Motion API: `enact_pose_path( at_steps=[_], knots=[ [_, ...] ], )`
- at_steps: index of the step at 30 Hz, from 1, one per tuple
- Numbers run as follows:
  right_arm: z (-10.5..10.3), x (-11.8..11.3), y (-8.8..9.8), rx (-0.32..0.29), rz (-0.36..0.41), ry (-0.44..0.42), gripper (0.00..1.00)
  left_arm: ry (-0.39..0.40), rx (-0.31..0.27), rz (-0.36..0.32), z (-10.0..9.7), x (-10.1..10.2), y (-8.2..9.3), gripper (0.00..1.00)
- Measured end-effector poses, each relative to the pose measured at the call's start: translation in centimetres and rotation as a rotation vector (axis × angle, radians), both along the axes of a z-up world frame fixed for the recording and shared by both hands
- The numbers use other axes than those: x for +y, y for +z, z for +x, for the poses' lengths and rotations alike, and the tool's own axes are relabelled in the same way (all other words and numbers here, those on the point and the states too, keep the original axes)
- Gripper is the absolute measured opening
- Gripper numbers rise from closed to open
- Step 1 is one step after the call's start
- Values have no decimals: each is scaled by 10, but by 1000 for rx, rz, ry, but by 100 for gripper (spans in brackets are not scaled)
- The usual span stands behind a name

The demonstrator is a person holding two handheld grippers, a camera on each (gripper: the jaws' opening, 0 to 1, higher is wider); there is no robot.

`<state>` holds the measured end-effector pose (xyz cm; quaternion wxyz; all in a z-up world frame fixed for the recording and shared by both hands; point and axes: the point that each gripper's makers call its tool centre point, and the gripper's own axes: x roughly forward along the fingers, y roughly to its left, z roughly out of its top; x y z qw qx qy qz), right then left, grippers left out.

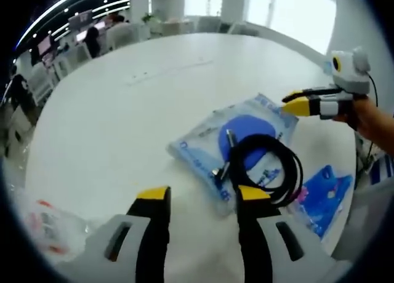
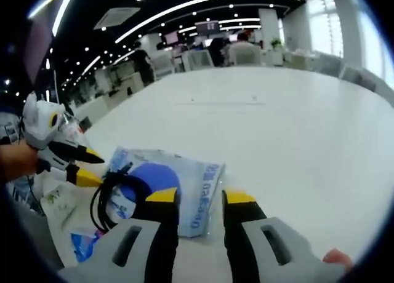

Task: Arrange the tabletop items into an orderly group along one side of the table until the central work area is clear of visible clutter.

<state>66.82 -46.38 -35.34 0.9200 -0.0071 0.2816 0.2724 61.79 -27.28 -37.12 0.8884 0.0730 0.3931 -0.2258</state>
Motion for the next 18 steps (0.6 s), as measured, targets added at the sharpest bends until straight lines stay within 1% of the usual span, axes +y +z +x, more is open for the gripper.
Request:
enact_pose_path(
  at_steps=[1, 3, 6, 8, 10, 15, 18],
  knots=[
    [1, 2, 5, -17, 9, -4, 40, 1, -15, -5, 1, 0, 3, 49],
    [3, 3, 11, -42, 12, -8, 47, 4, -31, -26, 1, -1, 9, 52],
    [4, 6, 18, -64, 34, -2, 53, -3, -62, -57, 0, -4, 17, 57],
    [3, 7, 21, -71, 32, 2, 54, -8, -83, -61, -2, -5, 21, 64],
    [3, 9, 25, -86, 40, 6, 56, -10, -94, -68, -3, -5, 23, 68],
    [1, 11, 29, -101, 36, 22, 62, -27, -111, -86, -8, -5, 28, 69],
    [-3, 12, 31, -106, 29, 37, 63, -32, -117, -92, -12, -4, 31, 68]
  ],
)
